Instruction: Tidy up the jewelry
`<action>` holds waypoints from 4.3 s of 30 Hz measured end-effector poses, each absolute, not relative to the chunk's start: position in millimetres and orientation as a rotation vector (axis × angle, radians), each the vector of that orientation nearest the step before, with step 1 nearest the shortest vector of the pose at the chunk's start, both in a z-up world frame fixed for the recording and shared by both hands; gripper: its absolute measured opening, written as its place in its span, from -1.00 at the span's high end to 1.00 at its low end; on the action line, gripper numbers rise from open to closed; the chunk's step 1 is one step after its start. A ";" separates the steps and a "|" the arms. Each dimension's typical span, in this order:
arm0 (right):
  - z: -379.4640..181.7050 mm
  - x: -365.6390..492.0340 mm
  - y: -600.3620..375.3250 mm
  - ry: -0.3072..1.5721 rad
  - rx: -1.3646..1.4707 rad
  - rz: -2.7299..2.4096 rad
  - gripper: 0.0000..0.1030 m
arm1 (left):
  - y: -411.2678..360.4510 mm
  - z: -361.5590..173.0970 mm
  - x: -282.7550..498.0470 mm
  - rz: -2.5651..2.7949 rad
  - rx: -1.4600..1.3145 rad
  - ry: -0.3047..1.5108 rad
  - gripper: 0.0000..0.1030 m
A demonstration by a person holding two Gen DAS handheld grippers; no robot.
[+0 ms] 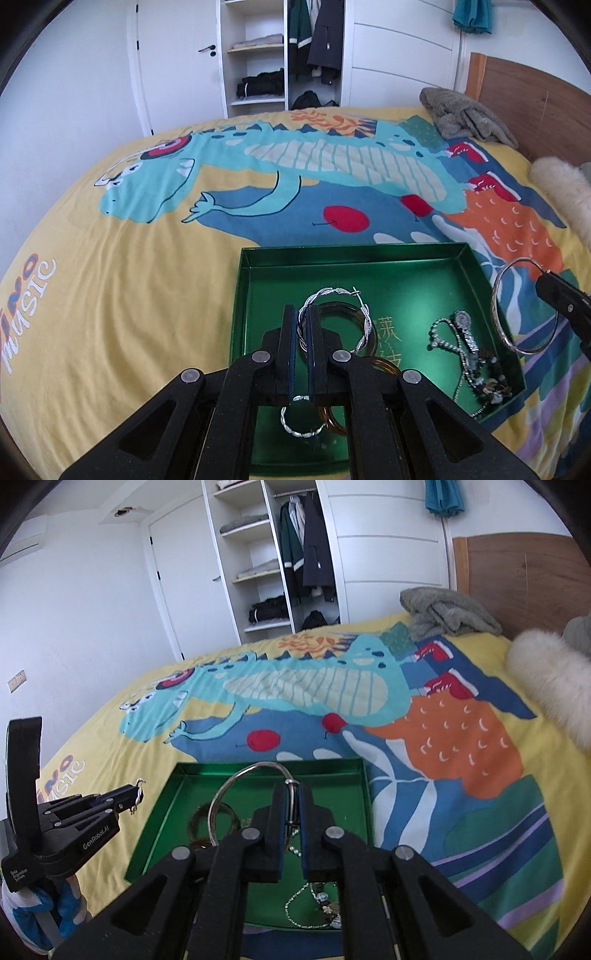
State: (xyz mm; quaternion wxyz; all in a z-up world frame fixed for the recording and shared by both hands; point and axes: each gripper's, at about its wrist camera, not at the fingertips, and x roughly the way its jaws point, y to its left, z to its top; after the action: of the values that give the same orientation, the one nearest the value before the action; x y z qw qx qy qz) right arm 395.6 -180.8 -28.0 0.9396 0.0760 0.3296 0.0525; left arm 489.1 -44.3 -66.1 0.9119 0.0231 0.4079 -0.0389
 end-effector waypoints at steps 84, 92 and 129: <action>99.7 -4.9 -121.8 0.407 -0.008 0.116 -0.24 | -17.4 113.6 34.0 0.059 0.135 0.288 -1.00; 99.7 -27.6 -125.3 0.389 -0.007 0.090 -0.25 | -11.0 114.3 10.7 0.053 0.116 0.268 -1.00; 90.4 -43.7 -127.2 0.347 -0.022 0.016 -0.37 | -7.4 104.0 2.8 0.052 0.088 0.286 -0.99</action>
State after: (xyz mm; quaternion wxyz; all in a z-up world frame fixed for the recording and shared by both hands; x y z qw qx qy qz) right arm -43.7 -127.2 90.4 0.9849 -0.0109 0.1727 0.0079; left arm 2.8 -7.4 104.0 0.9885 0.0438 0.1426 0.0259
